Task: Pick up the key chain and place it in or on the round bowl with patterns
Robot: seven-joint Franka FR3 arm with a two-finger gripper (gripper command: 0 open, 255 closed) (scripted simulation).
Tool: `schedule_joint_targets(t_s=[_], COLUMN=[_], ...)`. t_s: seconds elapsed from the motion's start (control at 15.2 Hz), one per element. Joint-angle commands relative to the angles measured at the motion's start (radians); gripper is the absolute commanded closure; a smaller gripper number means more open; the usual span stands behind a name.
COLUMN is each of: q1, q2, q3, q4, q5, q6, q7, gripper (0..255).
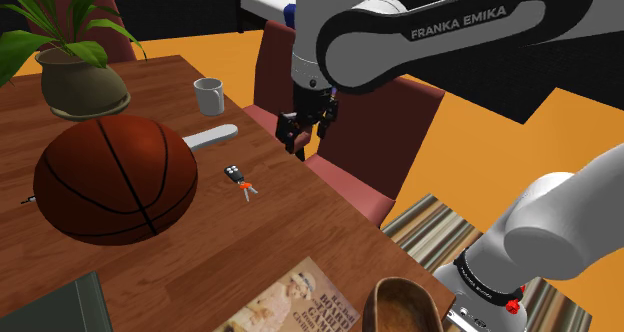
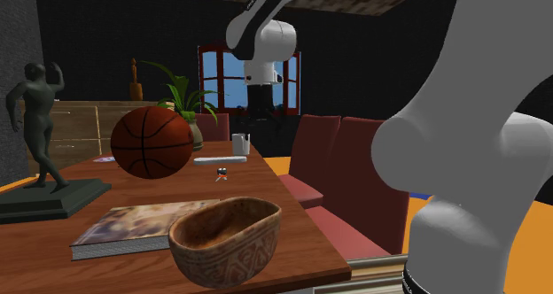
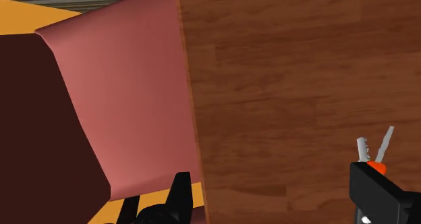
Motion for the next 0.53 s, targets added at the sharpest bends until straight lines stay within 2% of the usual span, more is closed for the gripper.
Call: schedule_joint_targets(t_s=[0.0, 0.46], q1=[0.004, 0.045], q2=[0.075, 0.356], q3=[0.032, 0.092], q4=[0.037, 0.205], q5=[-0.026, -0.177], q6=[0.033, 0.107], q7=[0.051, 0.226], gripper=[0, 0])
